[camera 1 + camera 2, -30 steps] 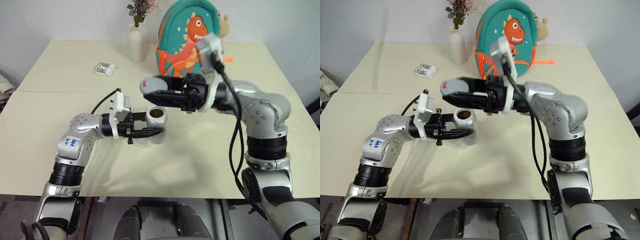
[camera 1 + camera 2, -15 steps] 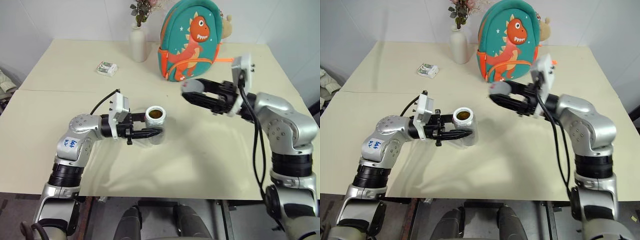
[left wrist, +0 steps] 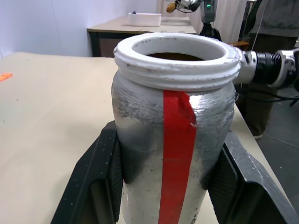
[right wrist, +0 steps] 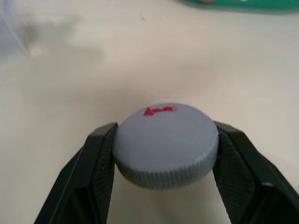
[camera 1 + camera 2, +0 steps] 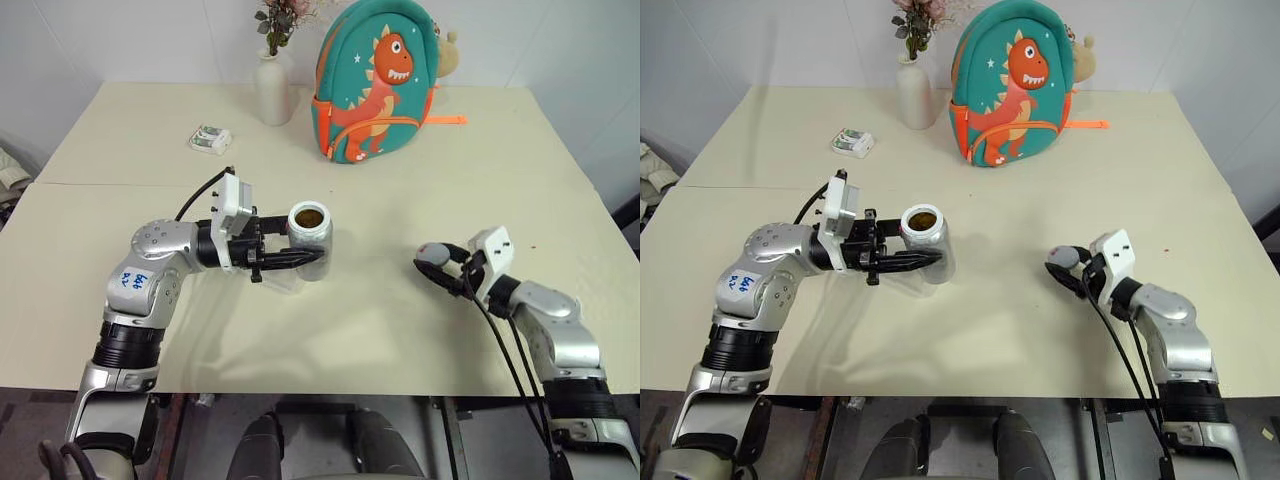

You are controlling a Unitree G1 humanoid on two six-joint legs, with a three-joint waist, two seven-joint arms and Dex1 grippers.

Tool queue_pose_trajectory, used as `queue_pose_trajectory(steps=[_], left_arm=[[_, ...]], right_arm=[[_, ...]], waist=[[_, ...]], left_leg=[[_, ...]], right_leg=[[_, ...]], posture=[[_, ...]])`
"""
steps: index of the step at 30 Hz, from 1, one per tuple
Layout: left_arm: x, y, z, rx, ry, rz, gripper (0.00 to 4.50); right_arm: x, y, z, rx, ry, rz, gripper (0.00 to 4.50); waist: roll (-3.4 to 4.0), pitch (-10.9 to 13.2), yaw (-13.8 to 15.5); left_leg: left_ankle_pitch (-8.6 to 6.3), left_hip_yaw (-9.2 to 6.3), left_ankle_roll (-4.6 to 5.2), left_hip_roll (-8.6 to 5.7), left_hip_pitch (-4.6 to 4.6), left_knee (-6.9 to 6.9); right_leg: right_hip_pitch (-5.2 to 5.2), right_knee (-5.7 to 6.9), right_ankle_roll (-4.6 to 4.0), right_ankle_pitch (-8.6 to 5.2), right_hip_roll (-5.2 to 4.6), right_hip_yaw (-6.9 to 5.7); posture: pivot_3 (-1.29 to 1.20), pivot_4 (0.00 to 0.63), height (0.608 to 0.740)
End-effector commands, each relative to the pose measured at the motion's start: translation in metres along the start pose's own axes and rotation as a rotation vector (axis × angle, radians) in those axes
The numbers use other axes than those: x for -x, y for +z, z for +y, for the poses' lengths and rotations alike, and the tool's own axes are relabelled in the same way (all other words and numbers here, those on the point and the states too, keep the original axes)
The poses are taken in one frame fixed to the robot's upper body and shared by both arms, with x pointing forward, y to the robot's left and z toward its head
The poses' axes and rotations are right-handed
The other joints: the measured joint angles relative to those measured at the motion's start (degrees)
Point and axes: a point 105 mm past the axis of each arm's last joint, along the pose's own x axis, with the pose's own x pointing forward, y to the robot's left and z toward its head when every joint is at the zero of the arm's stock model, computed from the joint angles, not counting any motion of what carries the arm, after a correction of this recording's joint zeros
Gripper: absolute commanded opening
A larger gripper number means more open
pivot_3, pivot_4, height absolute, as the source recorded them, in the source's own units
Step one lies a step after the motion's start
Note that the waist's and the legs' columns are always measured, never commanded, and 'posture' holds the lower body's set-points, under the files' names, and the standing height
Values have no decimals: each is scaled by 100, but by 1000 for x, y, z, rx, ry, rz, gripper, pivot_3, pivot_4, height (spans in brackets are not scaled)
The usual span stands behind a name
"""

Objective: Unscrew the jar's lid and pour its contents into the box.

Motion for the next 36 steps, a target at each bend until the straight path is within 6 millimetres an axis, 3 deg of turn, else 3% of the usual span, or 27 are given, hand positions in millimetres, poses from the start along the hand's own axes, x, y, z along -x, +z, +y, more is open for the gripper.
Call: queue_pose_trajectory(steps=[1,4,10,17,22,25,28,36], left_arm=[[2,11,2,-17,5,-38,1966],[3,13,4,-18,14,-47,1966],[9,22,11,-23,54,-58,1966],[35,43,24,-18,133,-33,1966],[62,45,31,16,229,54,1966],[80,48,39,20,333,72,1966],[97,39,50,39,485,141,1966],[103,23,59,0,634,178,1966]], right_arm=[[3,14,-7,-38,-28,-80,3540],[3,24,-5,-50,11,-105,4476],[8,65,0,42,81,-165,4476],[15,133,54,263,387,-252,4476],[22,171,78,369,521,-353,4476],[24,182,91,411,591,-375,4476],[20,191,100,404,623,-416,4476],[7,182,108,341,647,-422,4476]], waist=[[0,0,-13],[1,0,-10],[1,1,2],[6,4,-22],[5,5,-6],[5,5,4],[5,5,6],[5,5,16]], left_leg=[[0,0,0,0,2,0],[2,-1,-4,1,6,0],[6,-3,-9,0,17,0],[6,-4,-9,3,23,-8],[5,-5,-8,2,24,-9],[5,-5,-8,2,21,-11],[4,-8,-8,5,20,-12],[4,-8,-8,4,17,-11]], right_leg=[[0,2,0,0,0,1],[0,8,0,0,1,1],[13,9,0,0,1,0],[13,8,-1,0,4,0],[20,-2,-1,-1,1,-2],[18,-7,-1,-1,-2,-4],[18,-8,-2,-1,-2,-9],[16,-5,-2,-1,-4,-9]], posture=[[0,150,740],[0,150,740],[0,150,740],[0,150,740],[0,150,740],[0,150,740],[0,150,740],[0,150,740]])
